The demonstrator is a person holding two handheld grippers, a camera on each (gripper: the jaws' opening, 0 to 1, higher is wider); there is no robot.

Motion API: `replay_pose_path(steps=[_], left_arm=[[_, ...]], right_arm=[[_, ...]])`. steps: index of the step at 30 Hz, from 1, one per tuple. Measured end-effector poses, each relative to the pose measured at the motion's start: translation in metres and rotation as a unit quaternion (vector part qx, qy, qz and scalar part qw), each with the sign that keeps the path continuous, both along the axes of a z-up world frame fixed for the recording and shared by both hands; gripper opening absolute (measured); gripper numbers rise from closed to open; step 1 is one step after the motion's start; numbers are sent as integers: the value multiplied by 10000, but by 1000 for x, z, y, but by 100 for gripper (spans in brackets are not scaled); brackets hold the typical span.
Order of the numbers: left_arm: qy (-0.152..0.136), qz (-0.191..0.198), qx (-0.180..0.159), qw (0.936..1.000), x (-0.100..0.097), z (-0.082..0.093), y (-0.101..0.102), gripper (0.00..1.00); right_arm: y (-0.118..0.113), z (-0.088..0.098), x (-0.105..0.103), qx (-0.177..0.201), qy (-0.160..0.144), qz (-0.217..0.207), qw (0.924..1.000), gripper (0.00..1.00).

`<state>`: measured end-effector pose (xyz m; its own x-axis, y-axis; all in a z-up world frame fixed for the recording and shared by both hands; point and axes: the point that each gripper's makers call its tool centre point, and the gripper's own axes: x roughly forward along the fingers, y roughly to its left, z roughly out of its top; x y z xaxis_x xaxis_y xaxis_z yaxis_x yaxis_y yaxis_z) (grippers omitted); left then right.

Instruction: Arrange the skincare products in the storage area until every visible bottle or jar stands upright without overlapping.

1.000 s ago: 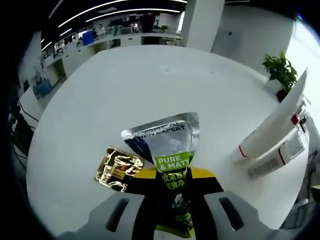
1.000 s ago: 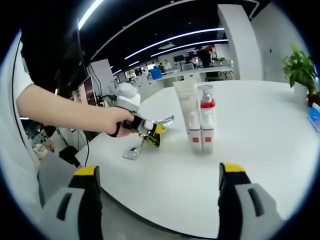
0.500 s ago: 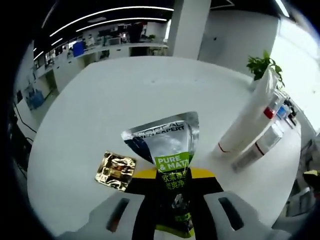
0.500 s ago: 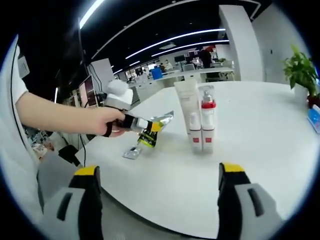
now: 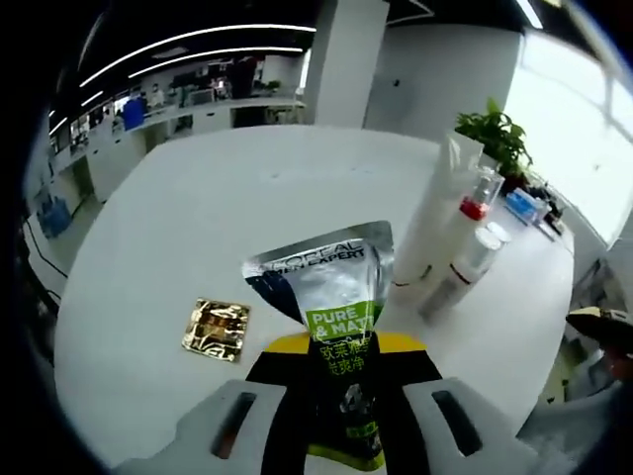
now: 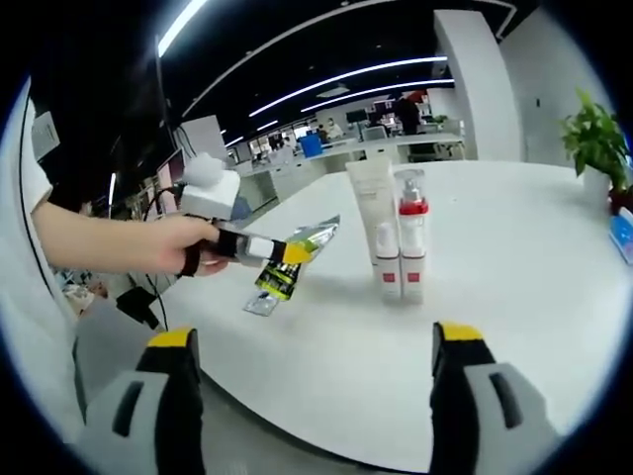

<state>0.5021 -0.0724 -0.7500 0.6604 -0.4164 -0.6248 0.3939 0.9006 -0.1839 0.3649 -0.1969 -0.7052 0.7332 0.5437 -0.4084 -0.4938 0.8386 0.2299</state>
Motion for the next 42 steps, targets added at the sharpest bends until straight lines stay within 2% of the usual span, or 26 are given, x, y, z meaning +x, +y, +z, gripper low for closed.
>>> replay_pose_path(steps=[10, 19, 25, 33, 38, 40, 42], left_arm=[[-126, -189, -116, 9997, -19, 15, 0, 17], [-310, -549, -168, 9979, -38, 31, -5, 18], [-390, -708, -206, 9965, -46, 36, -5, 18], [-542, -999, -249, 9932, -59, 46, -9, 18], [-651, -1167, -333, 9905, -69, 55, -13, 18], [-705, -1255, -364, 9889, -74, 59, -15, 18], [-763, -1347, -375, 9872, -79, 62, -18, 18]], right_arm=[[2, 0, -1, 29, 15, 50, 10000, 97], [6, 2, -1, 73, 15, 122, 9999, 96], [16, 12, -3, 283, -68, 285, 9992, 94], [21, 19, -4, 352, -82, 360, 9987, 89], [31, 40, 6, 794, -238, 320, 9960, 88], [42, 53, 8, 1218, -315, 435, 9911, 89], [46, 60, 12, 1378, -337, 419, 9890, 89]])
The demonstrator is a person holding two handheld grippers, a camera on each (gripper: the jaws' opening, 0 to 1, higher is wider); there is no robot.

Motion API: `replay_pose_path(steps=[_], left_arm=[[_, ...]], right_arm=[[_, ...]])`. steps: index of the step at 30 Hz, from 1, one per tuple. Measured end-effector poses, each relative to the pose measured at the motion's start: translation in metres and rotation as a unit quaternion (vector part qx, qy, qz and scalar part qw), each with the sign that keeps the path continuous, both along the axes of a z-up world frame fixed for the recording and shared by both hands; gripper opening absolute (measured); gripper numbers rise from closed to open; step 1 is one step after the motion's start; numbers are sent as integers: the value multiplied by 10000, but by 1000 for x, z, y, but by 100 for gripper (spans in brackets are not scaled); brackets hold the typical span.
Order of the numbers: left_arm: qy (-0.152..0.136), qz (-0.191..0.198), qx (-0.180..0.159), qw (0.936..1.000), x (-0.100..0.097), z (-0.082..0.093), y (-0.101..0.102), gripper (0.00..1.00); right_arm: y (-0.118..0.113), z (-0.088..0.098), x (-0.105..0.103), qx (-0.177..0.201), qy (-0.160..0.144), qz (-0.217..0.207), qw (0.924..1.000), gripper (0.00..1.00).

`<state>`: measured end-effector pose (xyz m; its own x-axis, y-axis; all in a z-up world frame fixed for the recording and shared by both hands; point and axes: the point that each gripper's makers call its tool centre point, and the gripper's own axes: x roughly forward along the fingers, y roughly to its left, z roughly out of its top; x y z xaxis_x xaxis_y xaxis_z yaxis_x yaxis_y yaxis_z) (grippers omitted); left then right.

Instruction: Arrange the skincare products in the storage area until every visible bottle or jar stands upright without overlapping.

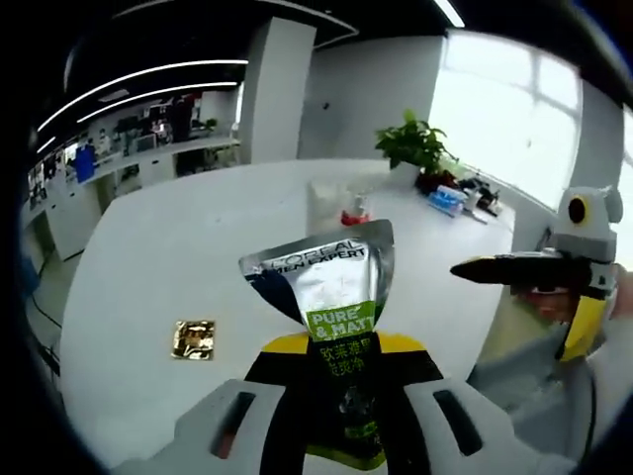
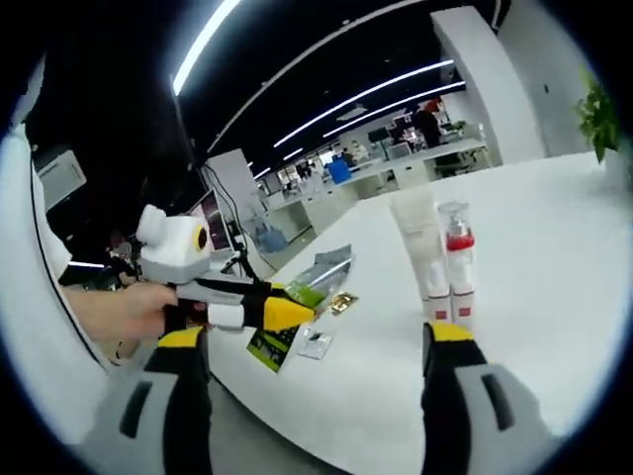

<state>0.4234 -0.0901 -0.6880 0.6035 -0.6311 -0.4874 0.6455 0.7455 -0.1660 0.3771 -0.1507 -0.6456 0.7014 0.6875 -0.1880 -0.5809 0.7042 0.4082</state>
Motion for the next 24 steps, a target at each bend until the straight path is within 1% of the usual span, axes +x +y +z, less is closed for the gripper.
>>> replay_pose_path(steps=[4, 10, 12, 14, 20, 23, 24], left_arm=[[-81, -124, -52, 9999, -10, 7, -3, 19], [-163, -252, -220, 9993, -19, 17, -6, 19], [-185, -280, -256, 9991, -21, 20, -7, 19], [-212, -334, -295, 9988, -24, 23, -9, 19], [-259, -473, -276, 9982, -33, 26, -14, 19], [-255, -488, -282, 9981, -35, 26, -14, 19], [-257, -487, -264, 9981, -35, 25, -13, 19]], right_arm=[[5, 4, 8, 145, 7, -14, 9999, 86], [11, 11, 18, 697, 115, -87, 9975, 79], [14, 10, 20, 702, 133, -78, 9974, 77], [18, 8, 22, 718, 161, -35, 9973, 72], [24, 15, 29, 1039, 169, -104, 9944, 55], [25, 15, 30, 1097, 202, -86, 9937, 47], [25, 15, 29, 1089, 194, -85, 9938, 42]])
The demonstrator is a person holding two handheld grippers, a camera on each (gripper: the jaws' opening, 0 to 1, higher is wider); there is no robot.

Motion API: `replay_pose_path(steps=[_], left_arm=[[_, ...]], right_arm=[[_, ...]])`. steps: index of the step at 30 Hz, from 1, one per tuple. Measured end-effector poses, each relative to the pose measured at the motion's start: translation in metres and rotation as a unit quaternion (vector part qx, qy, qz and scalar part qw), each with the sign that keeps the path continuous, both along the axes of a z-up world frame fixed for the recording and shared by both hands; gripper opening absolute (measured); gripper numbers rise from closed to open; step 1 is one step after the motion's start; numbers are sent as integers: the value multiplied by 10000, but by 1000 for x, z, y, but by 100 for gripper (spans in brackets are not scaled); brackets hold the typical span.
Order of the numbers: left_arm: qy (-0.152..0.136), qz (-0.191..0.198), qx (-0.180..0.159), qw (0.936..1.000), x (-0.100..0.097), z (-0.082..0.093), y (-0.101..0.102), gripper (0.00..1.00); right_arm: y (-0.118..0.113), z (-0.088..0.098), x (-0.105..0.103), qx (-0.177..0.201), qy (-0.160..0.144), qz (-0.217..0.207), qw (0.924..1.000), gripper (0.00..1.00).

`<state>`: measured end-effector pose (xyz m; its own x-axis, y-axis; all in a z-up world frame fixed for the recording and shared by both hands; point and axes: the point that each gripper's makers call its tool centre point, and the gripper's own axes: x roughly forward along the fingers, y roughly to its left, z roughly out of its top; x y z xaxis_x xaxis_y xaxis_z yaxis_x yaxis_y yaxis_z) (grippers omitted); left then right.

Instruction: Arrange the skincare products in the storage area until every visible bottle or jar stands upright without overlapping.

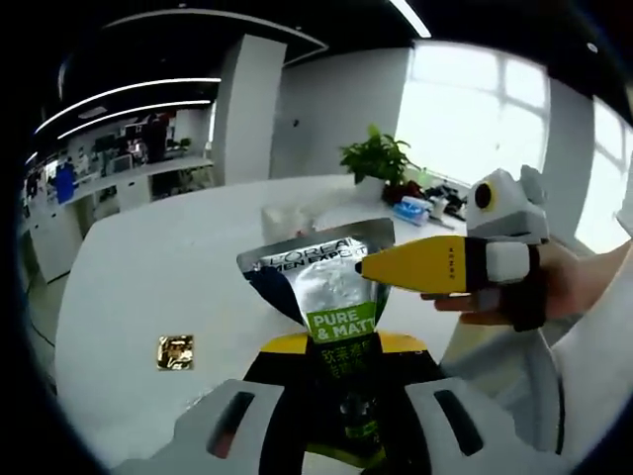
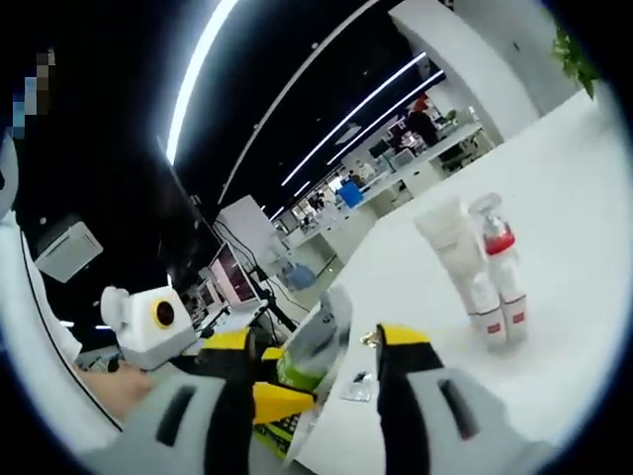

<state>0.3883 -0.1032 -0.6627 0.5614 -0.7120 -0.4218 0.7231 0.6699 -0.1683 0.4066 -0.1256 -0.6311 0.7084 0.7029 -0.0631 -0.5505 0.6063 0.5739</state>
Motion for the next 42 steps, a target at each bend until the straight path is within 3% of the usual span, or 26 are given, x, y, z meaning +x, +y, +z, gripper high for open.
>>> replay_pose_path(steps=[6, 10, 12, 15, 19, 22, 23, 27, 35, 39, 42], left_arm=[[34, 18, -36, 10000, -2, 1, 2, 19], [8, -18, -2, 10000, -3, 2, 0, 20], [-2, -41, 8, 10000, -3, 2, 0, 21], [40, -64, -66, 9999, -4, 2, -1, 27], [145, -175, -186, 9996, -7, 3, -5, 41], [96, -189, -99, 9997, -7, 2, -4, 36], [180, -241, -229, 9993, -9, 3, -6, 37], [181, -267, -262, 9991, -11, 5, -5, 50], [395, -328, -412, 9978, -11, 3, 6, 56], [635, -492, -746, 9940, -11, 9, 8, 60], [919, -779, -1179, 9857, -14, 18, 6, 63]], right_arm=[[-5, 0, 0, 8, -32, -117, 9999, 13], [-6, 3, 0, 137, -7, -118, 9998, 12], [-6, 9, -1, 479, 128, -129, 9987, 9], [-8, 8, -1, 498, 181, -123, 9985, 6], [-11, 4, 0, 434, 263, -194, 9985, 1], [-14, 3, -1, 525, 389, -152, 9977, 1], [-16, 2, -1, 528, 415, -158, 9976, 1], [-21, 2, -2, 597, 477, -173, 9969, 1], [-27, 16, -5, 881, 518, -42, 9948, 1], [-22, 32, -14, 1249, 522, 348, 9902, 1], [-18, 49, -22, 1571, 473, 638, 9844, 1]])
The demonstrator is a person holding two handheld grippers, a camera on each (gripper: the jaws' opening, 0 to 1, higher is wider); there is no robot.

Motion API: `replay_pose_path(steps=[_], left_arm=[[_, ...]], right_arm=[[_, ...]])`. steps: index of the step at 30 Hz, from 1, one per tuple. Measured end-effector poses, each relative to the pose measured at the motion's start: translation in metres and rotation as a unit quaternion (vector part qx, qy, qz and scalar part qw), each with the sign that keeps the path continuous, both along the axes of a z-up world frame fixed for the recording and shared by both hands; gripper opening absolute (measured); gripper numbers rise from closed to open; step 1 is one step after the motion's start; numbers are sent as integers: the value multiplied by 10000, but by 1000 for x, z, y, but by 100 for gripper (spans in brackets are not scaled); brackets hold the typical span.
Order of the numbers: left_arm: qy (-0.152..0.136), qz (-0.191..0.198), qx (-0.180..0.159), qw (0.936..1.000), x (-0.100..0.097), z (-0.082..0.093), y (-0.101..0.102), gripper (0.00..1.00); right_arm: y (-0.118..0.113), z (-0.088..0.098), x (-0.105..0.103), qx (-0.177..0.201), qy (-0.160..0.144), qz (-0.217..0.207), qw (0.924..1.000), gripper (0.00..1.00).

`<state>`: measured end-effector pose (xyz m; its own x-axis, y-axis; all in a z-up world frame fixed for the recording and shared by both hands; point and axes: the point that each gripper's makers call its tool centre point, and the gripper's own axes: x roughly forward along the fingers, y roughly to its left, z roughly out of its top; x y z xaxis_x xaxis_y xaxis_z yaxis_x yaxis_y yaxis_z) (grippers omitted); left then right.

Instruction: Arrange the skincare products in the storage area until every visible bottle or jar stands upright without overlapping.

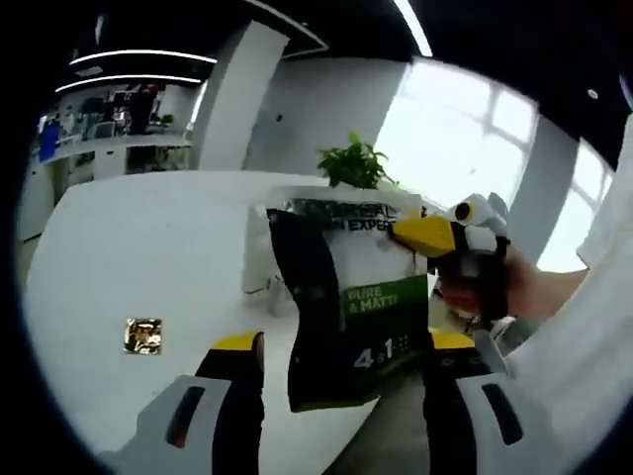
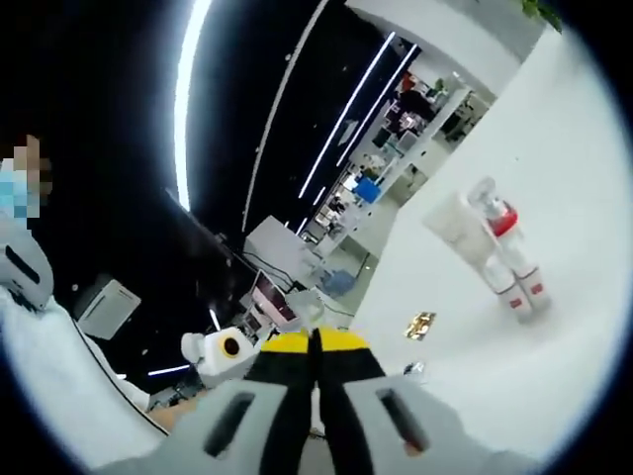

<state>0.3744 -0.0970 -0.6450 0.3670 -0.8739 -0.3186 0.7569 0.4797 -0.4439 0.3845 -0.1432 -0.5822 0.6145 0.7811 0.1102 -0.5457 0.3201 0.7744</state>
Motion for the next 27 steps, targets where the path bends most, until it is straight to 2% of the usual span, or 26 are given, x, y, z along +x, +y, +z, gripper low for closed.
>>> replay_pose_path(steps=[3, 5, 9, 11, 12, 13, 17, 20, 23, 24, 27], left_arm=[[218, -278, -535, 9979, -6, 13, -4, 61], [308, -385, -733, 9961, -8, 18, -5, 57], [379, -587, -961, 9929, -13, 25, -6, 36], [503, -646, -1180, 9896, -15, 29, -8, 32], [653, -709, -1328, 9864, -19, 31, -9, 30], [696, -707, -1342, 9860, -20, 30, -9, 28], [750, -779, -1577, 9815, -26, 36, -8, 17], [865, -801, -1942, 9739, -30, 47, -8, 10], [836, -839, -2122, 9700, -32, 54, -9, 2], [884, -848, -2277, 9660, -33, 59, -10, 0], [907, -788, -2363, 9642, -32, 62, -11, 0]], right_arm=[[3, 13, -7, 264, -74, 220, 9994, 1], [4, 20, -9, 377, -115, 312, 9987, 1], [5, 28, -10, 570, -155, 373, 9976, 1], [4, 31, -8, 660, -154, 348, 9971, 1], [3, 31, -7, 688, -142, 332, 9970, 1], [1, 32, -5, 729, -130, 305, 9968, 1], [-7, 30, 1, 688, -108, 173, 9974, 1], [-10, 28, 4, 628, -91, 127, 9979, 1], [-13, 27, 7, 582, -89, 99, 9982, 1], [-13, 27, 7, 563, -118, 84, 9983, 1], [-14, 33, 9, 758, -166, 82, 9970, 2]])
